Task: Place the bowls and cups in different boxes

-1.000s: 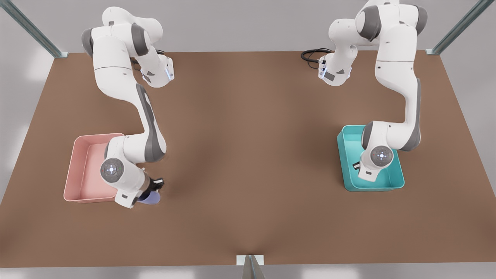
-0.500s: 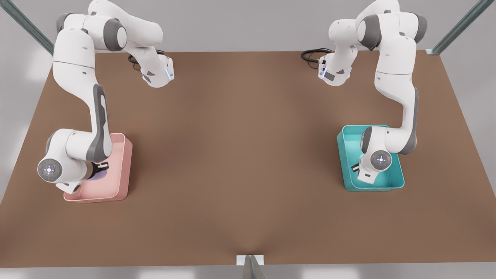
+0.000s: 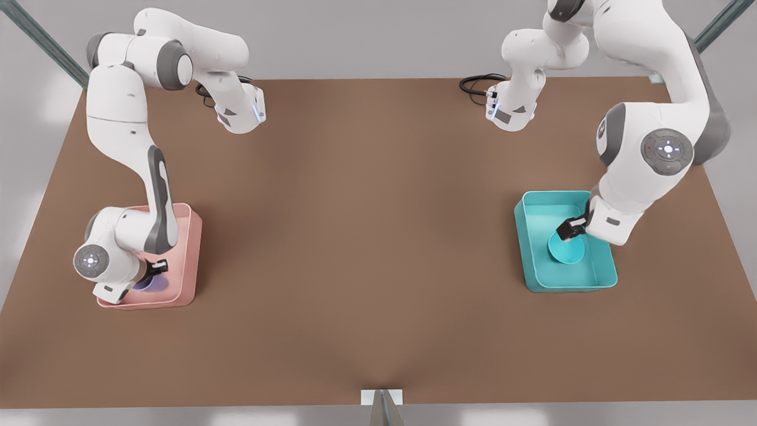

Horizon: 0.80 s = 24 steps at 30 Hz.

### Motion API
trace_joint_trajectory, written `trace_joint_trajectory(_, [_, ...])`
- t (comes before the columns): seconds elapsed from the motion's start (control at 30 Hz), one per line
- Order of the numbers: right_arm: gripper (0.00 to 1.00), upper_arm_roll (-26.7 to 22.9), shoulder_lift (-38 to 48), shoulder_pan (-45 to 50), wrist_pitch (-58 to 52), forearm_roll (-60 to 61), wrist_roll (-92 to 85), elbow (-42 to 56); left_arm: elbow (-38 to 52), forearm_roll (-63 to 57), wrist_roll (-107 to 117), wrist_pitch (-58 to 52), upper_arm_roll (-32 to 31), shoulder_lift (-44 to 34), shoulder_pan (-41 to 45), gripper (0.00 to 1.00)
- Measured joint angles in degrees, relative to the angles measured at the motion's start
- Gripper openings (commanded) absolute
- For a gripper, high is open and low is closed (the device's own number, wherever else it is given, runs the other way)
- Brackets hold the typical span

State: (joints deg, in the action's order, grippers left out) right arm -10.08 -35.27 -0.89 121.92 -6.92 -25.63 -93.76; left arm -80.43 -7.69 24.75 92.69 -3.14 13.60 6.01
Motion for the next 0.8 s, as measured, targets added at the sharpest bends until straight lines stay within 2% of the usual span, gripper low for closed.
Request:
trace_joint_trajectory(0.27, [1.00,0.44,0.19,0.47,0.92,1.52,-0.45,0.89,0.25,1.42,-8.29,-8.97,-0.28,0.35,-0.23,1.00])
trace_joint_trajectory(0.37, [1.00,1.69,3.87,0.65,-0.80,2.72,-0.99,1.18,0.18,1.93,-10.56,-10.29,-0.28,0.47,-0.40,1.00])
trace_joint_trajectory(0.43, [1.00,4.61,7.96,0.66,-4.32,4.28,-1.30,2.87,0.17,2.16,-11.88,-10.87,-0.28,0.63,-0.35,1.00])
trace_joint_trajectory(0.5, [1.00,7.41,9.85,2.35,-10.39,6.40,-0.94,8.85,0.10,2.28,-13.06,-11.28,-0.28,0.92,-0.30,1.00])
trace_joint_trajectory(0.63, [1.00,8.30,13.39,5.92,-25.21,6.71,3.02,18.57,0.08,2.40,-15.06,-11.79,-0.28,1.05,-0.30,1.00])
trace_joint_trajectory(0.8, [1.00,11.10,23.12,2.93,-37.09,5.80,8.05,15.33,0.08,2.44,-17.00,-12.09,-0.28,1.06,-0.30,1.00])
